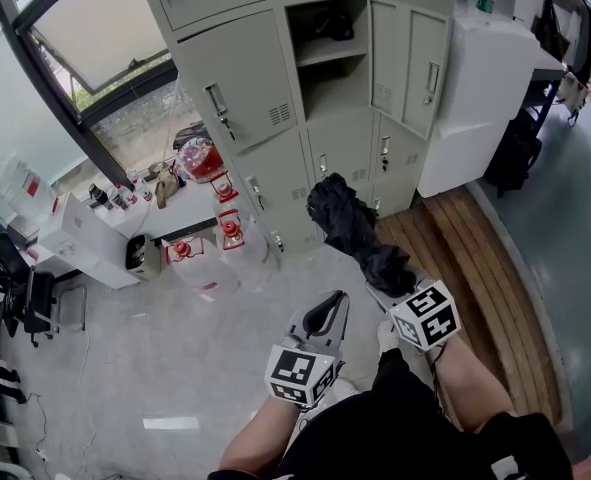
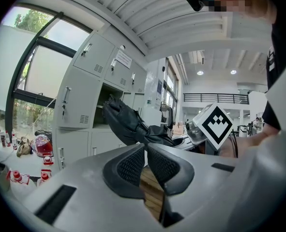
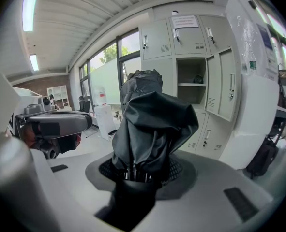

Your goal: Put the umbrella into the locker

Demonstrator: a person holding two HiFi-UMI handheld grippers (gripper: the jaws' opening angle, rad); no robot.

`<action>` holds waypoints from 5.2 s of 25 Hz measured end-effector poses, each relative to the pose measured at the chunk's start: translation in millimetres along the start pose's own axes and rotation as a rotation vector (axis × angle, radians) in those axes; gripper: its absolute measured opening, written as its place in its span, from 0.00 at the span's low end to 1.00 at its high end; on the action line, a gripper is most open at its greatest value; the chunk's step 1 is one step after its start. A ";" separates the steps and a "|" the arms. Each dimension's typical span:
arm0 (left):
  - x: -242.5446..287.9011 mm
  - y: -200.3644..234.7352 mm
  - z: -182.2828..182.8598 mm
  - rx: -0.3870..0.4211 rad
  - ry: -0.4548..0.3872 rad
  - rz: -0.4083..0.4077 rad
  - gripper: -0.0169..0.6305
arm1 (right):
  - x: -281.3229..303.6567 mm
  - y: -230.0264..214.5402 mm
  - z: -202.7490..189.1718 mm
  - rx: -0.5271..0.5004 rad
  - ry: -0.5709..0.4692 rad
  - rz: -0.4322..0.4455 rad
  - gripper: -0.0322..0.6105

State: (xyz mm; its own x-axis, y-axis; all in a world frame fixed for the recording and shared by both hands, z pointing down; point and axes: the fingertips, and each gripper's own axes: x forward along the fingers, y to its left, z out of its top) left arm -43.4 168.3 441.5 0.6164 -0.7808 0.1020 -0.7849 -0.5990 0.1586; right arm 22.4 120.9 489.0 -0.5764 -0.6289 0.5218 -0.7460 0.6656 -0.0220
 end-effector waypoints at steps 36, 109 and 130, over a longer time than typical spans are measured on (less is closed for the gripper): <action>107.7 55.1 10.4 -0.010 0.042 0.008 0.07 | 78.3 -103.3 33.7 -0.009 0.042 0.001 0.39; 406.4 250.9 74.0 -0.016 0.028 0.042 0.07 | 355.1 -372.0 190.0 -0.138 0.224 -0.036 0.39; 430.6 321.2 85.7 0.003 0.077 0.011 0.07 | 450.1 -408.5 242.6 -0.200 0.258 -0.099 0.40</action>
State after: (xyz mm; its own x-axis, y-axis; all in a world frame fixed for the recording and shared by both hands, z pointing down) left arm -35.5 -375.5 452.2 0.6106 -0.7715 0.1791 -0.7919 -0.5910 0.1538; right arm -13.2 -531.6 526.1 -0.3821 -0.5888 0.7122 -0.6993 0.6881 0.1936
